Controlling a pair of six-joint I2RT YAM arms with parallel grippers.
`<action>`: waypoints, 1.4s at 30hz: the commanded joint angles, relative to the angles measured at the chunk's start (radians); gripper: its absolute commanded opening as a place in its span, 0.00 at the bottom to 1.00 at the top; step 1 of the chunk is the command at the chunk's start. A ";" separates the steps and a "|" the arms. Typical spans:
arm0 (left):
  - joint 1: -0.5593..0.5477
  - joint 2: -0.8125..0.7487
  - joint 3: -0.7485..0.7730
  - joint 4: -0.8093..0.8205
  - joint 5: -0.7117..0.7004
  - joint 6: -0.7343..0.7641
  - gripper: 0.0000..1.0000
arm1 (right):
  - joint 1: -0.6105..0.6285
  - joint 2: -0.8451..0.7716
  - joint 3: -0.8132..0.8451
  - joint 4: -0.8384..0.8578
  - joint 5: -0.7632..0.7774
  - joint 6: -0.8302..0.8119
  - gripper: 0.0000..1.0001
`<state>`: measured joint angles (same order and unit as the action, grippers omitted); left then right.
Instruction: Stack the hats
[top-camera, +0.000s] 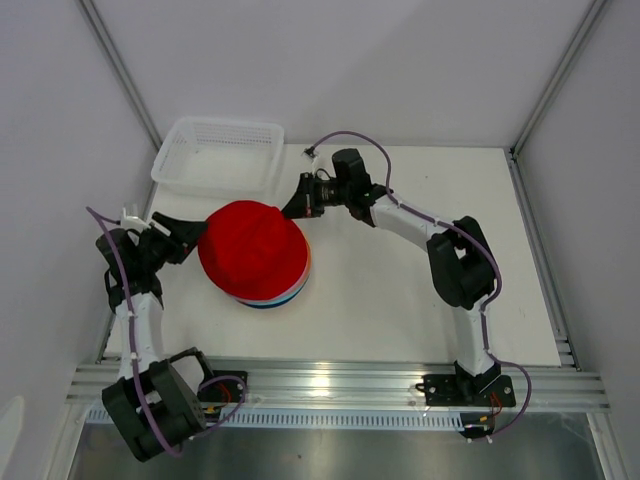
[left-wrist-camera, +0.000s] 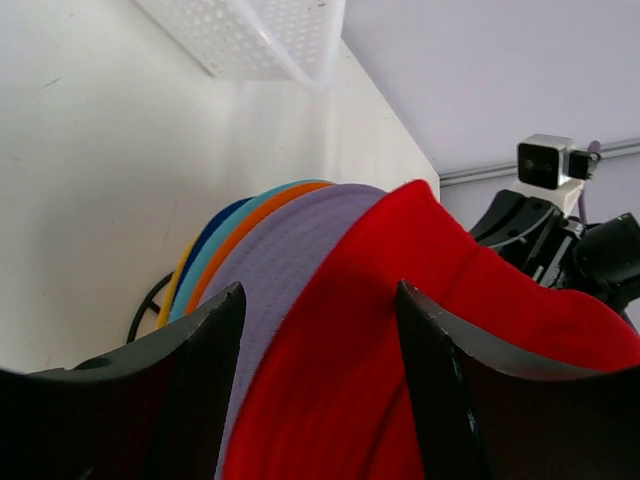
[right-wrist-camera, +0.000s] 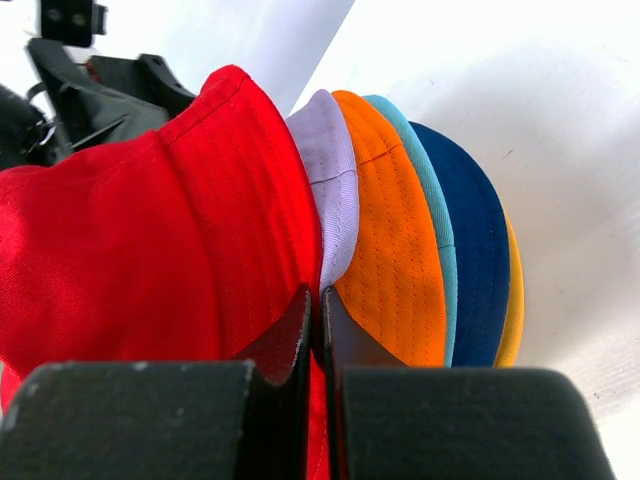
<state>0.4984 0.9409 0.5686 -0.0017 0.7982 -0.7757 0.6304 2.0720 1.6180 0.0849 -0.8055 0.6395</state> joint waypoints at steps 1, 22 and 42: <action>0.035 0.044 -0.005 0.022 0.030 0.055 0.65 | -0.005 0.031 0.040 -0.025 0.011 -0.023 0.00; 0.060 0.064 -0.081 0.191 0.139 0.001 0.01 | -0.003 0.037 0.028 -0.010 0.037 0.005 0.00; 0.058 -0.039 -0.087 -0.193 -0.151 0.087 0.05 | -0.011 -0.021 -0.020 -0.037 0.107 0.025 0.00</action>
<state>0.5522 0.9535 0.3996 -0.1181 0.7006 -0.7471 0.6258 2.0830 1.6123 0.0792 -0.7708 0.6884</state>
